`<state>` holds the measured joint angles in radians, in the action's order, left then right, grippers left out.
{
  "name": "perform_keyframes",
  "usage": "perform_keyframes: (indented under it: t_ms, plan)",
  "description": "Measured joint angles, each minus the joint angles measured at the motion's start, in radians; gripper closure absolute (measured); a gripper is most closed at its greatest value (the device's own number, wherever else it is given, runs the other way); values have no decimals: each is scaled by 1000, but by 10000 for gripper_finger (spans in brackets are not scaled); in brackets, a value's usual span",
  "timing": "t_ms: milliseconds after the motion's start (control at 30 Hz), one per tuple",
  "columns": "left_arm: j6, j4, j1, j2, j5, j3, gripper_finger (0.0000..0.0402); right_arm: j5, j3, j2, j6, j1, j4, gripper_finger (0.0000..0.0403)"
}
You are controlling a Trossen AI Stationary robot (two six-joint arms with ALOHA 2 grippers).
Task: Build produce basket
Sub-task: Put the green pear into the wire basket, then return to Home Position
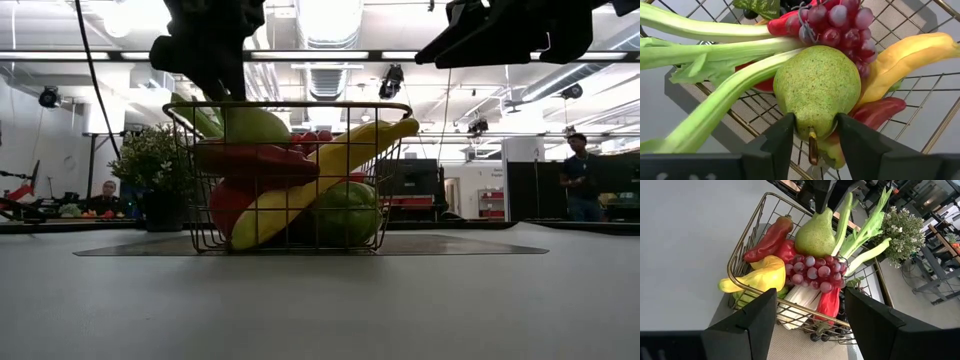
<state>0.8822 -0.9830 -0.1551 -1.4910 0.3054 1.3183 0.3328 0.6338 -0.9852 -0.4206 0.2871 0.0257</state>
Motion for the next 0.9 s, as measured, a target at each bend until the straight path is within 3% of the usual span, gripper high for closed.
perform_keyframes:
  t_ms: [433, 900]
  plan:
    - [-65, -9, 1, 12, 18, 13, 187, 0, 0, 0, 0, 0, 0, 184]
    - [-167, -21, -4, 92, 34, 18, 180, -9, -1, 0, 0, 0, 40, 184]
